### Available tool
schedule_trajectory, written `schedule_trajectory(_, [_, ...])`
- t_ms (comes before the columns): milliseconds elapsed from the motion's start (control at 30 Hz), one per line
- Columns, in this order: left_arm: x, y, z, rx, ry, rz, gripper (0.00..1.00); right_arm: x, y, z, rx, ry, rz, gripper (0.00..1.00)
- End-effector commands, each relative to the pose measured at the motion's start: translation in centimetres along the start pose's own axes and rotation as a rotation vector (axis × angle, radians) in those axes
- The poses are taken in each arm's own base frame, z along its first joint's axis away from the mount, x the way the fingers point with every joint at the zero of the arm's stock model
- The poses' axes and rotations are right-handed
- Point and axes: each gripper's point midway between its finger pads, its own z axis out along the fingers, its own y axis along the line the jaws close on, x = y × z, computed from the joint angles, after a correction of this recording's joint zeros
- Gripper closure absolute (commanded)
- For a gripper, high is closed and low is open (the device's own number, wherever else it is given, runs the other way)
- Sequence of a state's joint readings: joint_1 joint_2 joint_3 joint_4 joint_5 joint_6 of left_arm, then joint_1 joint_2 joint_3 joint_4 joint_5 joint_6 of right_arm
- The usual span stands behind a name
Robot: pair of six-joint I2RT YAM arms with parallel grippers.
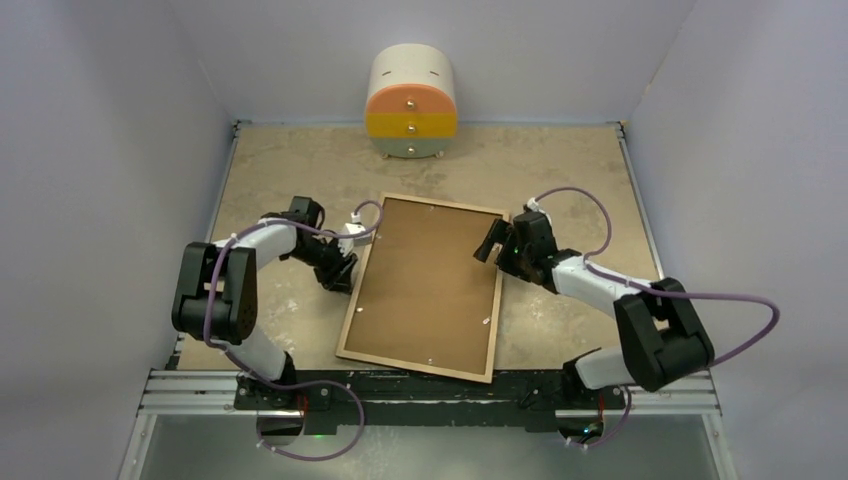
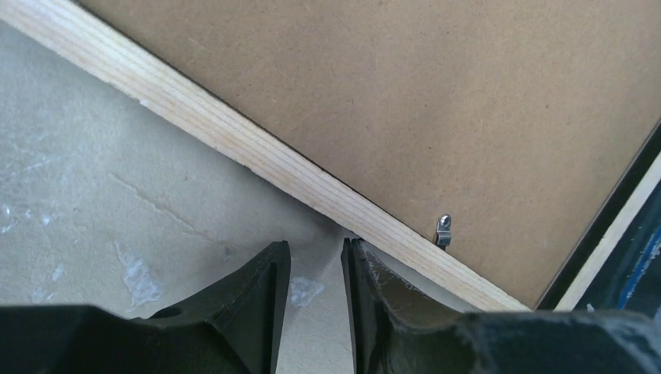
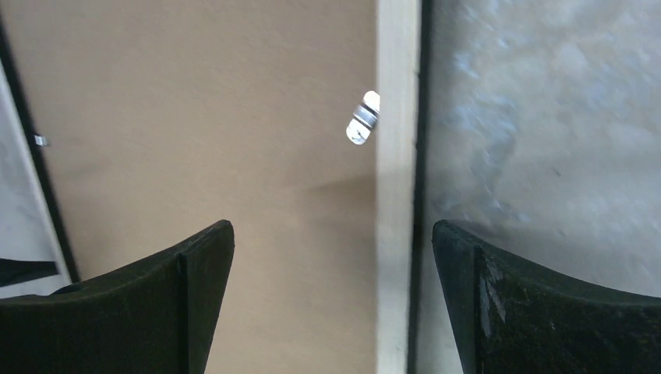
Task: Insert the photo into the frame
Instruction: Adjust the photo frame at the center of the board.
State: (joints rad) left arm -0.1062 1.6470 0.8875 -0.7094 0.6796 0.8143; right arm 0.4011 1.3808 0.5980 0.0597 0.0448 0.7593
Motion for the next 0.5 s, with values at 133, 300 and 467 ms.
schedule_trajectory(133, [0.0,-0.5,1.3,-0.057,0.060,0.043,0.64,-4.5,6.2,2.7,-0.186,0.023,0.044,0.01])
schedule_trajectory(300, [-2.4,-2.1,2.3,-0.010,0.050,0.086,0.63,-8.3,6.8,4.3,-0.143,-0.008,0.025,0.01])
schedule_trajectory(467, [-3.9,-2.7,1.2,-0.010,0.036,0.107,0.62,-11.0,4.2,2.9,0.054,-0.115,-0.038,0.01])
